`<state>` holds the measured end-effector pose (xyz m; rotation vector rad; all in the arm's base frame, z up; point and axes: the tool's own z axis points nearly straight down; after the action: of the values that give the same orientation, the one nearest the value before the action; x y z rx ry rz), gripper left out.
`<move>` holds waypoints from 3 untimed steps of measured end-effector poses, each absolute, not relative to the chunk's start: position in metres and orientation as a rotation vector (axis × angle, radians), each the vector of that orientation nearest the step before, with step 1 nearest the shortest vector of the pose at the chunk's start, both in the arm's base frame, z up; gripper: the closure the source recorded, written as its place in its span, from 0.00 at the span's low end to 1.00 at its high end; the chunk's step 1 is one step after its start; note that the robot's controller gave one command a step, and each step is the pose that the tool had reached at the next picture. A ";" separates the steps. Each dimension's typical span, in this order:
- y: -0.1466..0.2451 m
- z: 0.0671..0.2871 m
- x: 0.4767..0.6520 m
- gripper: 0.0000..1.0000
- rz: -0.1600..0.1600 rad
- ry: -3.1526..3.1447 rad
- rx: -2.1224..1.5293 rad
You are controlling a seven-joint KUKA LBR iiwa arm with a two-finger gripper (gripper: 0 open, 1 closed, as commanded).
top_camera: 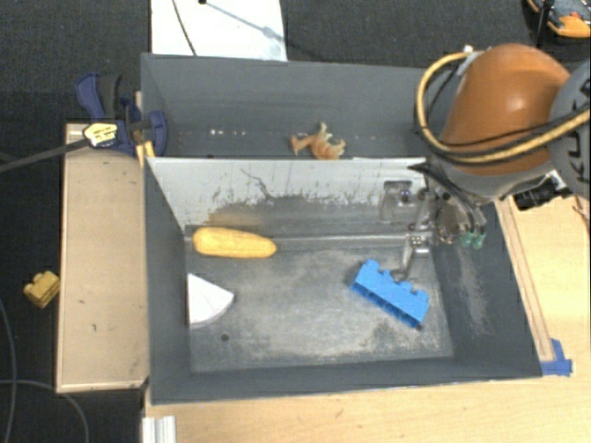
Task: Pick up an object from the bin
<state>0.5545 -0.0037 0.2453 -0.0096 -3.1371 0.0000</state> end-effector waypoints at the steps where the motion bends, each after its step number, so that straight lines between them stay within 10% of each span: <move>1: -0.004 0.250 0.556 0.00 0.000 -3.145 -0.010; 2: -0.024 0.176 0.547 0.00 -0.001 -3.148 -0.087; 3: -0.071 0.159 0.533 0.00 0.000 -3.142 0.007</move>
Offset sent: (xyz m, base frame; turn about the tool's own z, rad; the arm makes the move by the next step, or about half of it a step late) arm -0.0228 -0.0486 -0.1753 0.1278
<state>0.5331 -0.0705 0.1589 0.0070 -3.1424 -0.0003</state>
